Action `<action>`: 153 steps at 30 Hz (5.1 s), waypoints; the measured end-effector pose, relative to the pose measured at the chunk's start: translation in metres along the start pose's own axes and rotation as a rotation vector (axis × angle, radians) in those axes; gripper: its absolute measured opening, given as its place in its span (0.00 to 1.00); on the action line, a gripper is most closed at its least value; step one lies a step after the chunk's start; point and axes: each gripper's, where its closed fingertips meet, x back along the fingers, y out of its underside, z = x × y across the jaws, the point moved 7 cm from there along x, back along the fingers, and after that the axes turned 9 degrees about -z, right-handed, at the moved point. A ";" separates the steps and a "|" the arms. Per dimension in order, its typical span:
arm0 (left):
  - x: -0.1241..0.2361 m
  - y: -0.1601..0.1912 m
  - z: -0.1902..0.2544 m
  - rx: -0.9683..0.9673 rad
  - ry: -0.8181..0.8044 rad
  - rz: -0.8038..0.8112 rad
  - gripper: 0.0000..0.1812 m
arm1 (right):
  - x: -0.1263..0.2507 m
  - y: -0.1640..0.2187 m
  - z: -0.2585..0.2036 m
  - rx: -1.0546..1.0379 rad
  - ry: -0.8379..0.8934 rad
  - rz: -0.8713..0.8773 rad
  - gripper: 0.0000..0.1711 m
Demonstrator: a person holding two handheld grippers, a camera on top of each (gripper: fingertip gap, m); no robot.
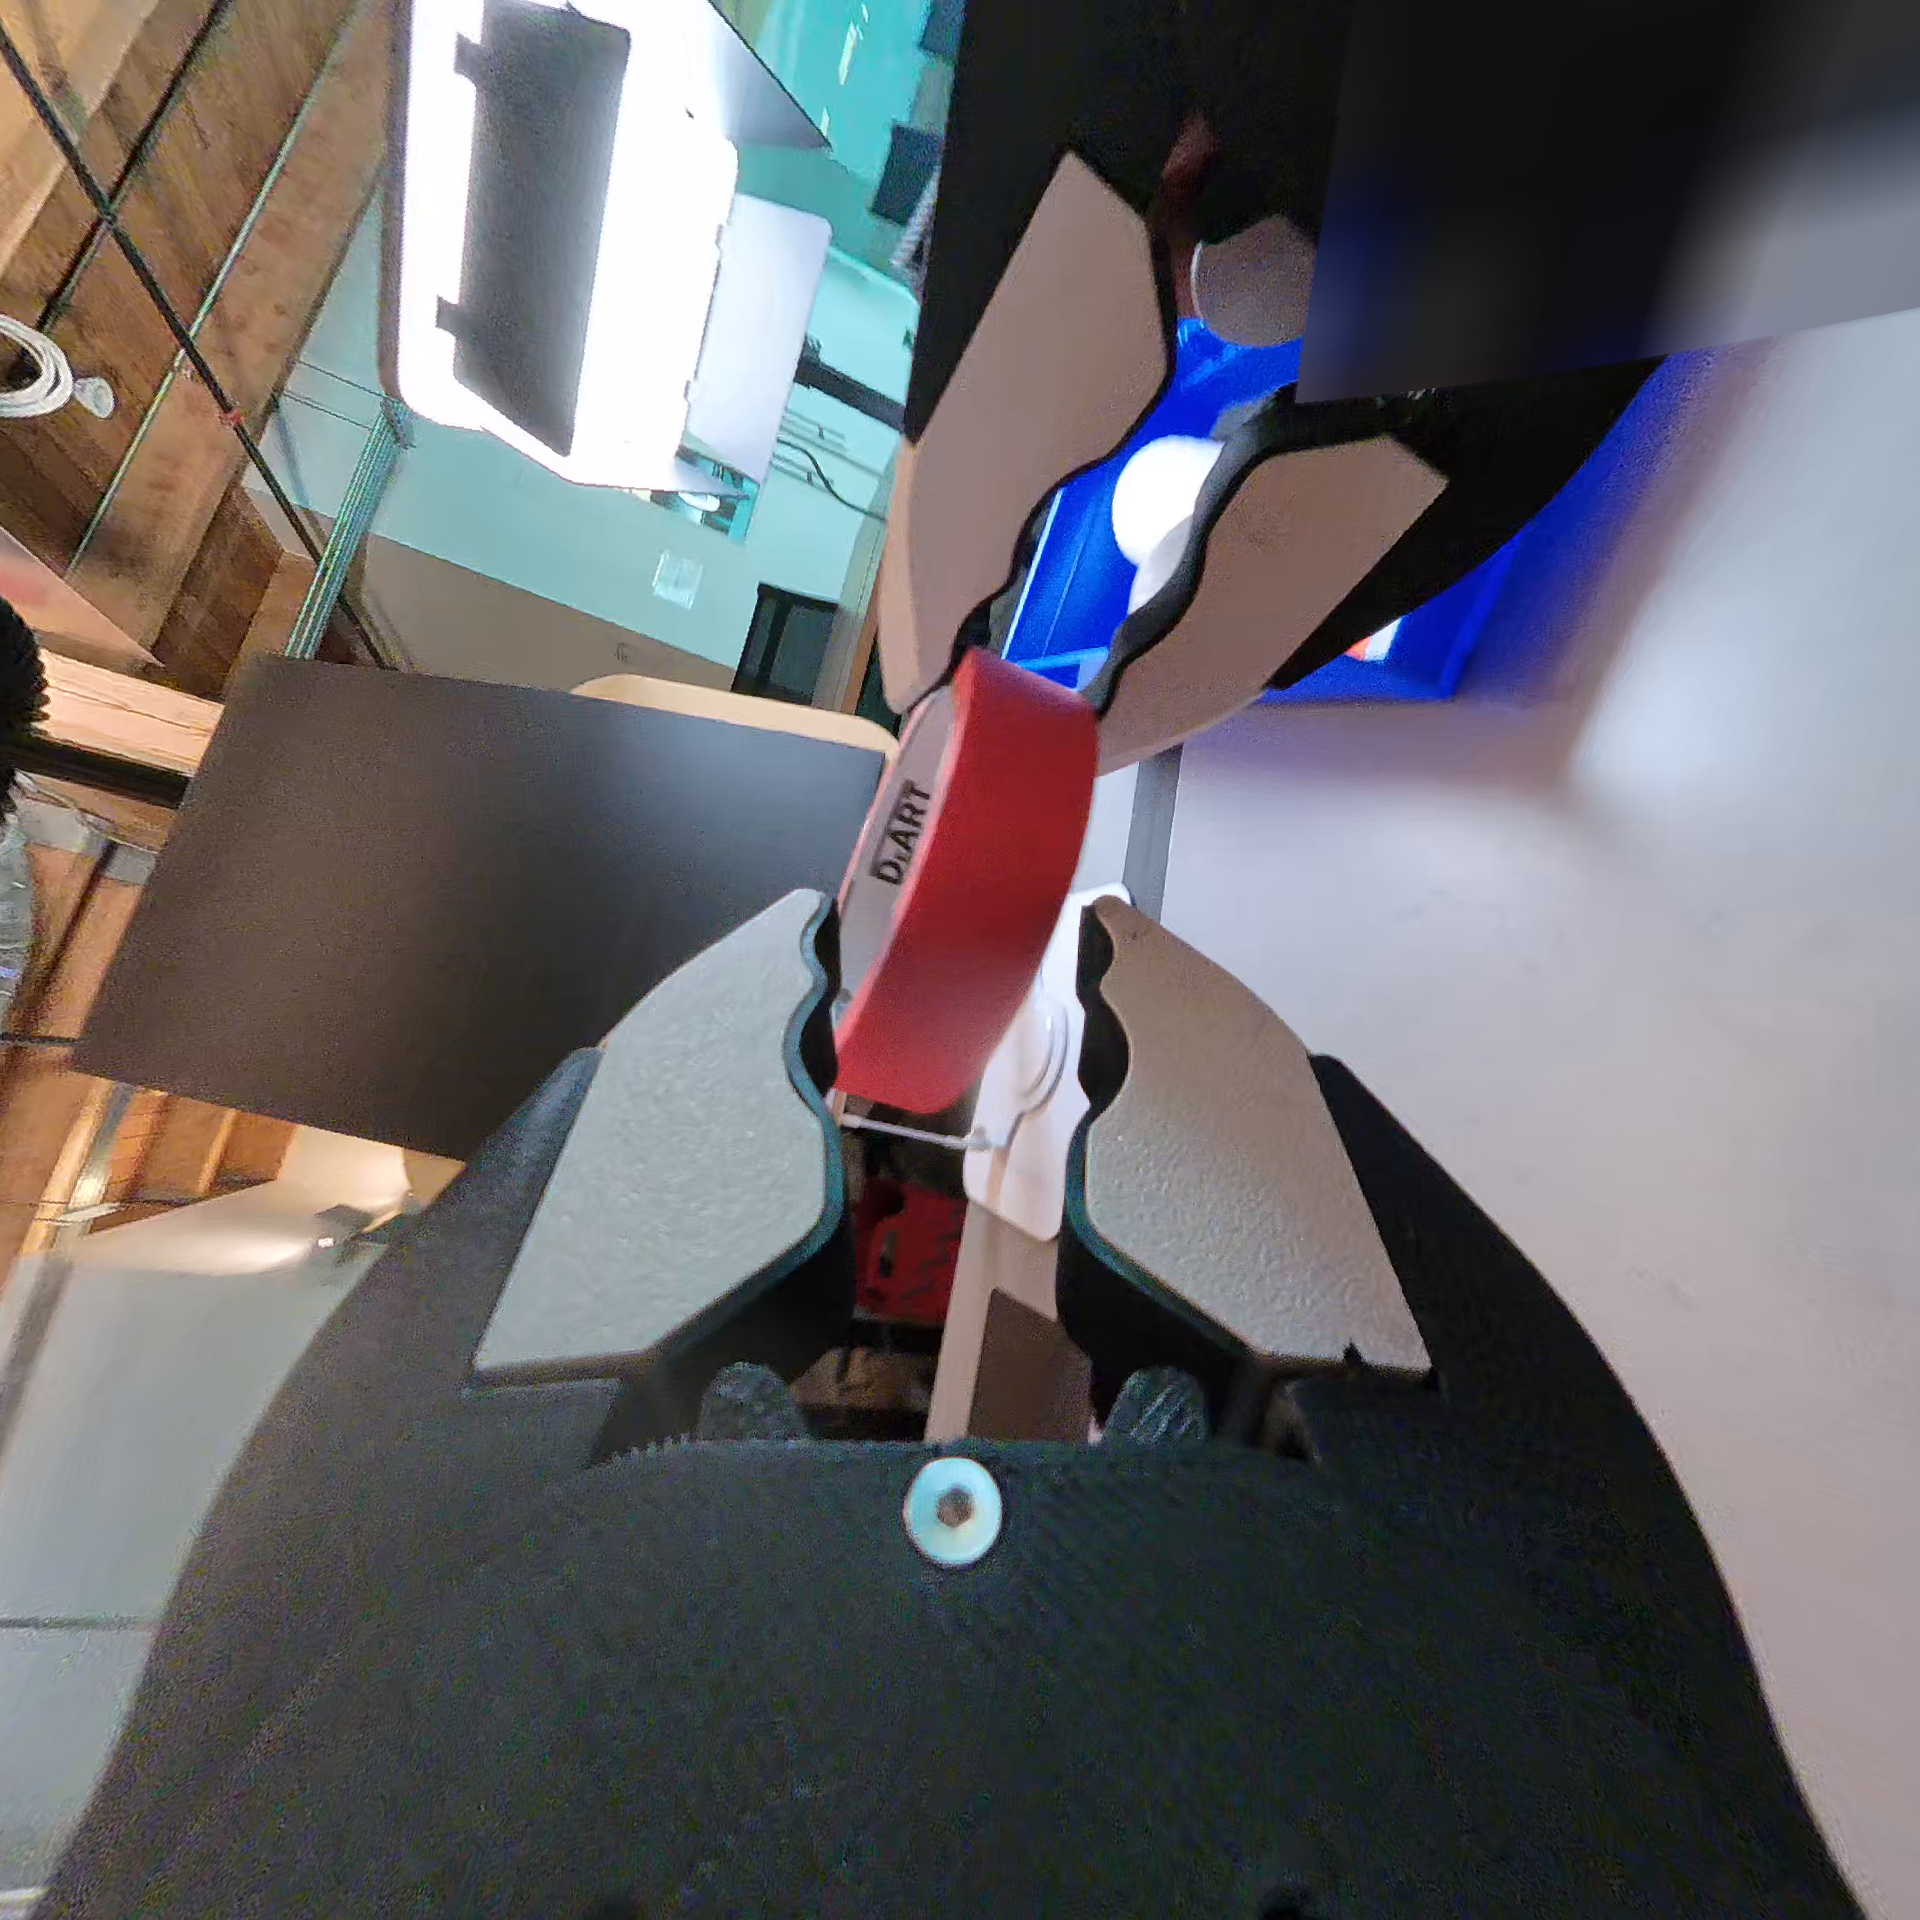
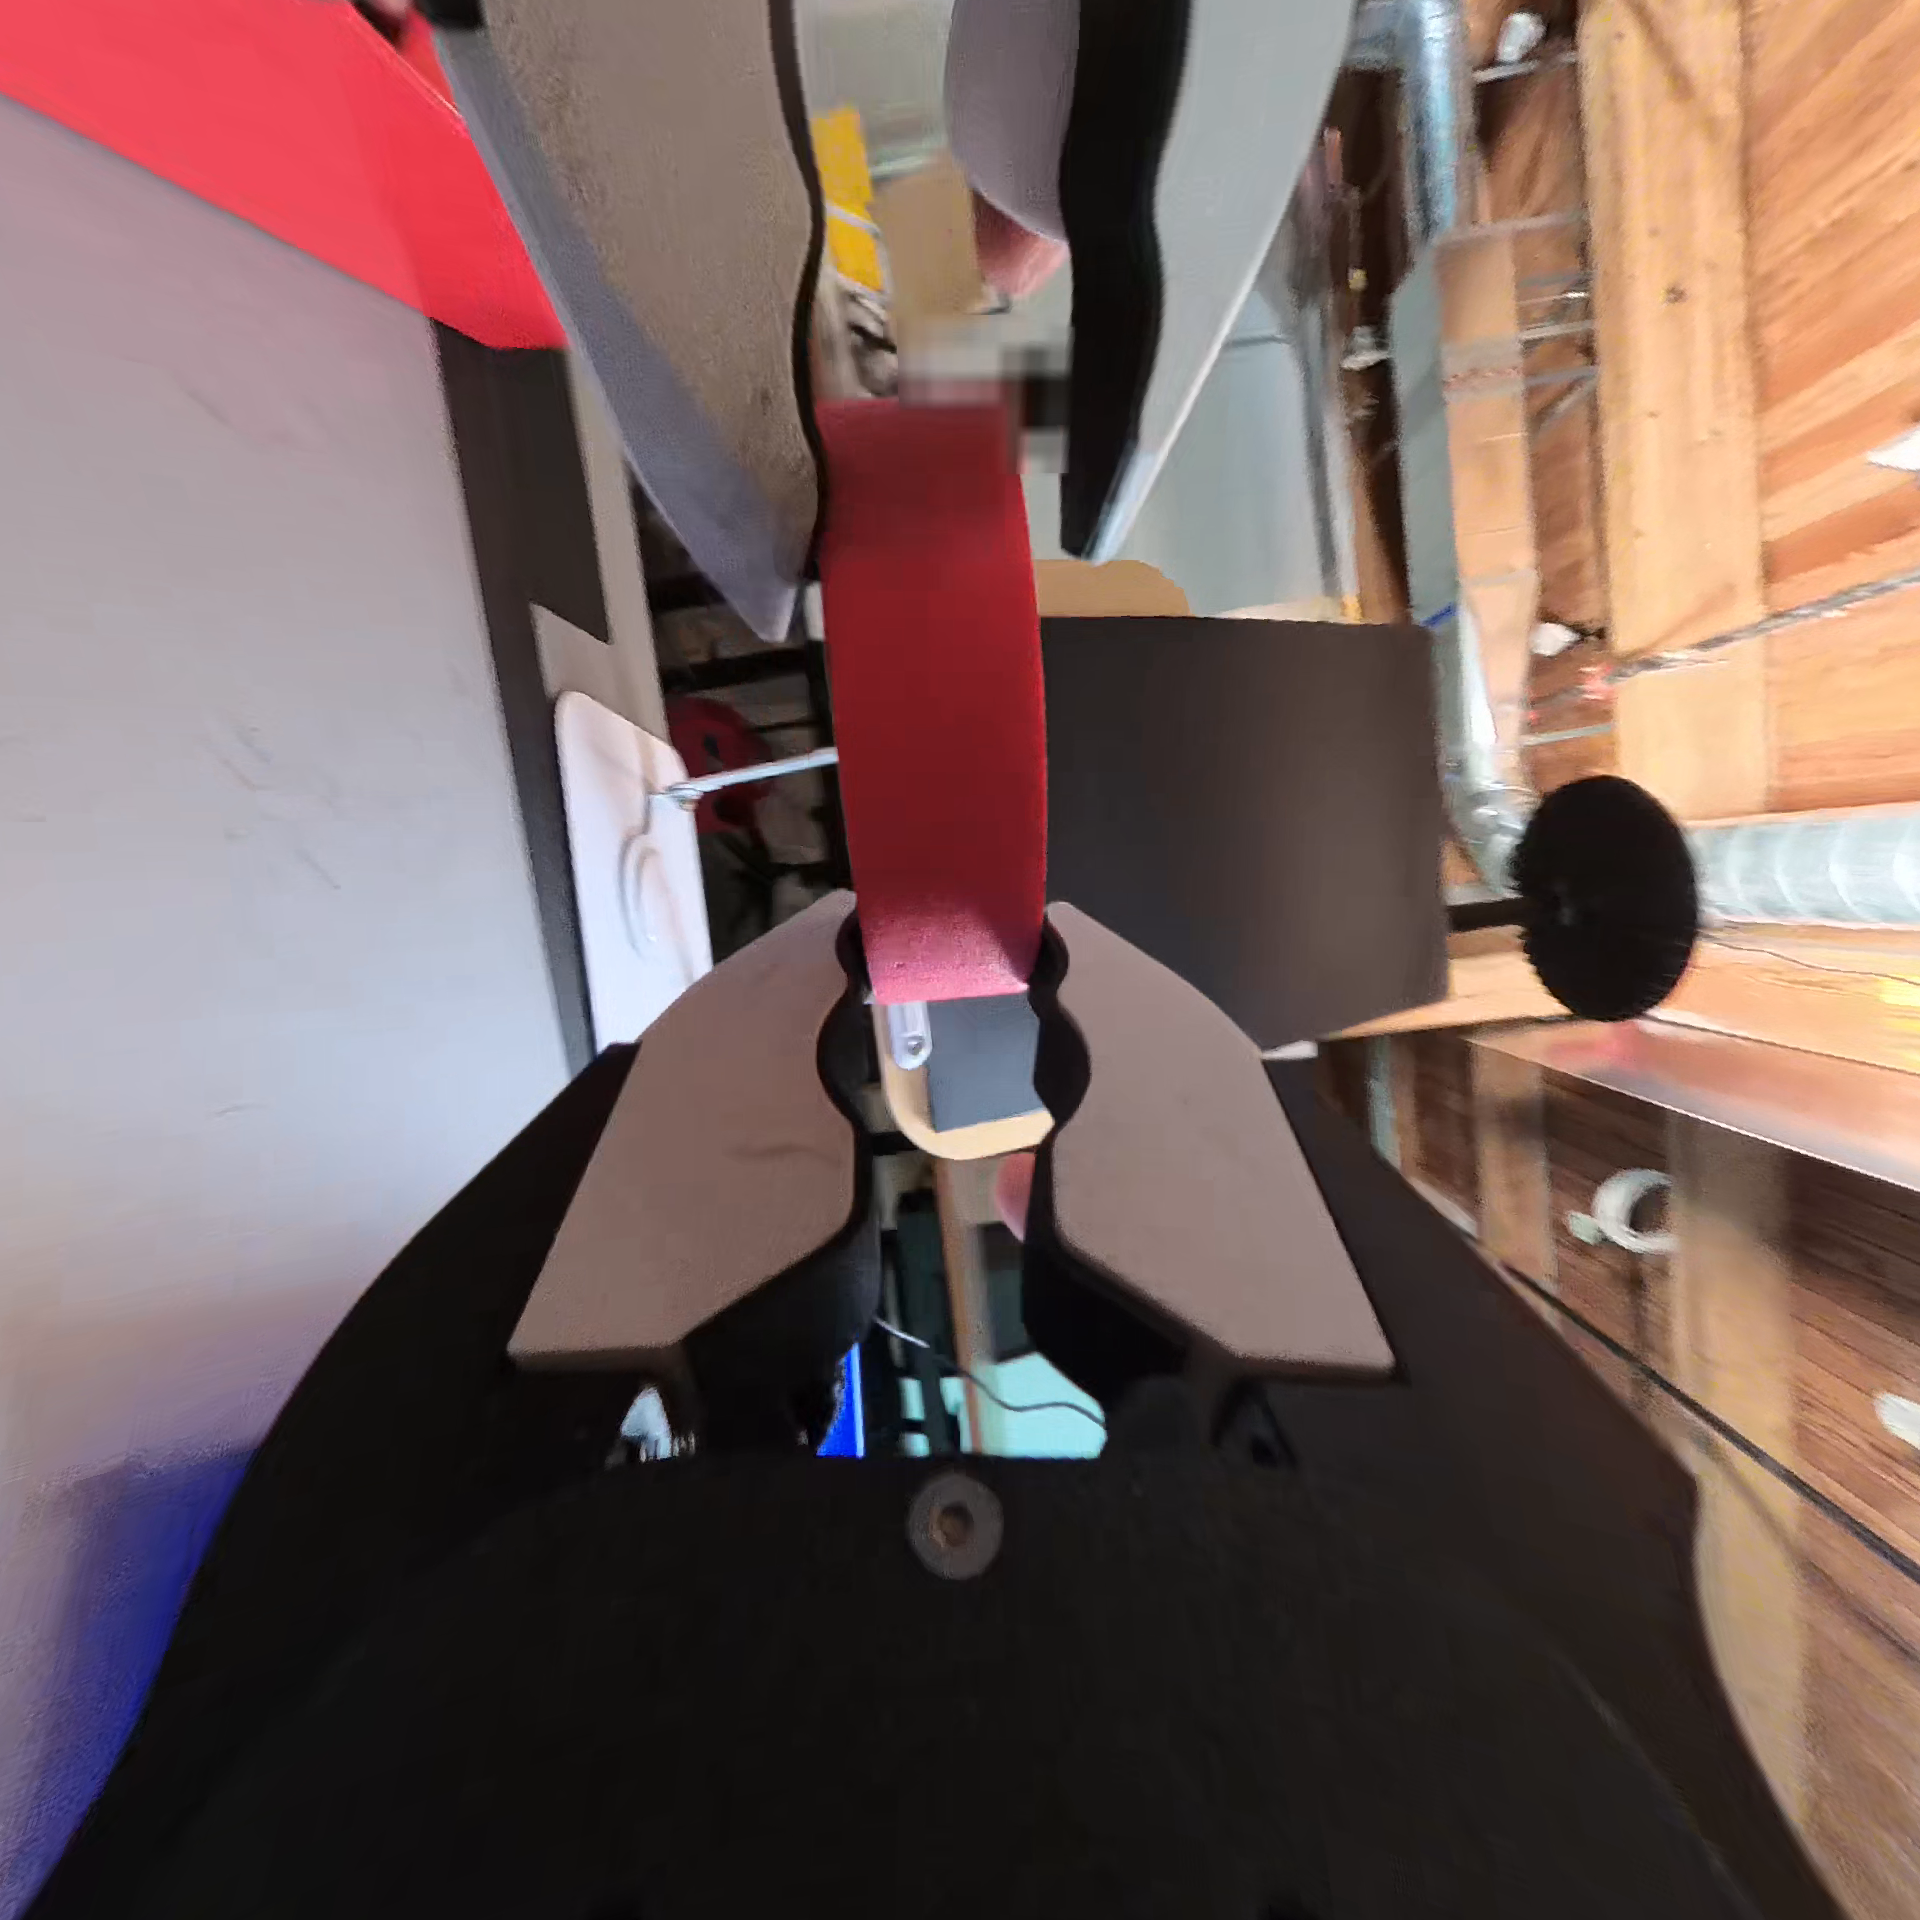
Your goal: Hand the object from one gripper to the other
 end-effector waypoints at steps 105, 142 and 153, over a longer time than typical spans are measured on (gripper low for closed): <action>0.021 -0.012 -0.019 0.614 0.357 0.483 0.18 | 0.020 0.013 0.015 -0.773 -0.704 0.416 0.15; -0.038 0.020 -0.003 1.452 0.469 0.118 0.16 | -0.025 -0.016 -0.034 -0.991 -0.520 -0.091 0.72; -0.011 0.037 -0.039 1.282 0.421 0.177 0.30 | -0.034 0.055 -0.009 -1.153 -0.590 -0.013 0.69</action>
